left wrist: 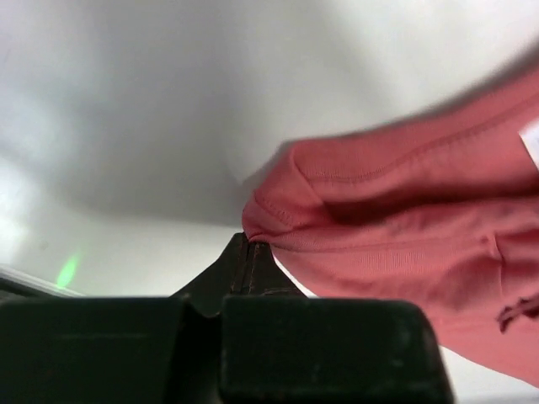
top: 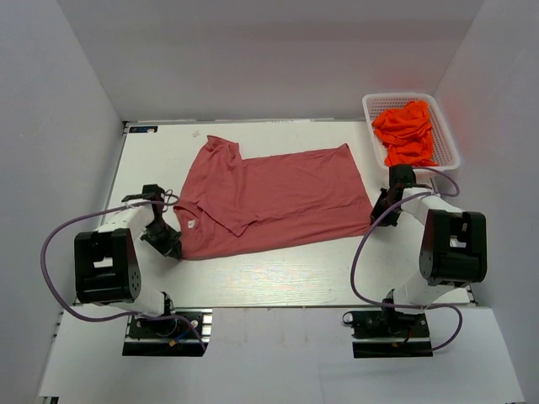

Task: Fold and stack the t-shirts
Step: Fold the flattened tshirt in 1/3 of the way

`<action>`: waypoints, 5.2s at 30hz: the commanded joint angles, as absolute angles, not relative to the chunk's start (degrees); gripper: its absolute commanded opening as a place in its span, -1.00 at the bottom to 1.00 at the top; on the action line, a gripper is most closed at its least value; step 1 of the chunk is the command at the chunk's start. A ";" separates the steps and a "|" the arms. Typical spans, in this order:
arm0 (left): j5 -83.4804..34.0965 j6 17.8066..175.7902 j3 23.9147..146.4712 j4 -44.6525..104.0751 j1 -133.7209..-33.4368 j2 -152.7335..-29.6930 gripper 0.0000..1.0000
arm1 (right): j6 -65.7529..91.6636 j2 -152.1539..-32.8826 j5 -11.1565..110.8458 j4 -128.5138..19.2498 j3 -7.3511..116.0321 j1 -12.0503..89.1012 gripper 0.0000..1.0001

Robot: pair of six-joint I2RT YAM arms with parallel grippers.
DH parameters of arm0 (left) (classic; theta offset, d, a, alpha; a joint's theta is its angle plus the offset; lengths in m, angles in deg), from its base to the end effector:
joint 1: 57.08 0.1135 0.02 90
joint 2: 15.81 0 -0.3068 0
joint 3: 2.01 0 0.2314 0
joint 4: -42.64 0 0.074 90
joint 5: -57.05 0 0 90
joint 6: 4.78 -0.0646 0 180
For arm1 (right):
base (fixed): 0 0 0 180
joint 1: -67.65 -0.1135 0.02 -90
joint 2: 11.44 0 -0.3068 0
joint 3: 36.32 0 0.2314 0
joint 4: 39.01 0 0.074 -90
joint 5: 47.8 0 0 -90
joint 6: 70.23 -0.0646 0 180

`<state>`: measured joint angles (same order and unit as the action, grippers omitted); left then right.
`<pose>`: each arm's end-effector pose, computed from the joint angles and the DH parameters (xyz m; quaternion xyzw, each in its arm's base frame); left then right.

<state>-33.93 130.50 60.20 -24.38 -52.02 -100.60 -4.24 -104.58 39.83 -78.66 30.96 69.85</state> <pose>0.2059 0.0193 0.1916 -0.4253 0.9050 0.0068 0.0062 0.3021 -0.0143 0.1928 0.2258 0.9506 0.0203 0.2120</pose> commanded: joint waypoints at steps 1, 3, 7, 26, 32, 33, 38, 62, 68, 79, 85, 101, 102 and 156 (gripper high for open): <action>-37.08 131.36 58.99 -30.92 -51.45 -99.04 -1.00 | -3.43 -99.78 39.56 -79.44 28.64 70.46 -0.78; -35.42 131.36 58.99 -31.81 -51.45 -98.34 -0.27 | -2.65 -97.85 40.70 -80.13 28.98 70.46 -0.51; -32.87 130.75 67.21 -35.49 -51.45 -94.66 1.00 | -1.24 -93.37 44.74 -82.95 31.78 70.20 0.80; -21.88 119.94 82.55 -17.15 -66.02 -92.44 1.00 | 0.17 -86.06 62.25 -73.29 28.63 63.10 0.81; -26.33 119.41 80.08 -15.89 -83.06 -104.47 0.93 | 0.26 -90.45 59.34 -73.02 27.75 60.71 0.81; -27.41 119.41 80.08 -15.90 -83.09 -104.49 0.93 | 0.08 -90.89 59.52 -72.85 27.75 60.53 0.81; -34.88 119.94 78.59 -16.60 -87.57 -104.74 0.84 | -1.06 -95.63 58.99 -72.50 25.91 60.71 0.81; -44.99 120.37 78.14 -15.20 -93.99 -117.22 -0.03 | -4.14 -98.80 58.03 -69.59 22.22 60.71 0.81; -44.99 120.98 80.00 -15.20 -93.99 -118.99 -0.35 | -3.70 -97.22 56.18 -70.82 21.60 60.80 0.81; -48.86 121.96 86.84 -20.81 -93.99 -118.63 -1.00 | -3.17 -98.10 56.00 -71.35 22.21 60.71 0.81; -50.71 120.55 90.46 -24.42 -93.47 -121.09 -0.83 | -3.17 -98.97 56.00 -71.35 22.56 60.80 0.81; -48.86 119.14 93.35 -23.90 -92.32 -122.51 -0.26 | -2.55 -99.68 54.42 -72.76 23.44 60.71 0.81; -48.86 119.14 93.36 -23.90 -92.32 -123.12 -0.29 | -2.47 -99.59 54.33 -72.84 23.44 60.88 0.81; -52.11 131.09 60.76 -5.71 -83.71 -102.56 1.00 | -0.53 -103.97 46.52 -69.07 29.51 61.15 0.81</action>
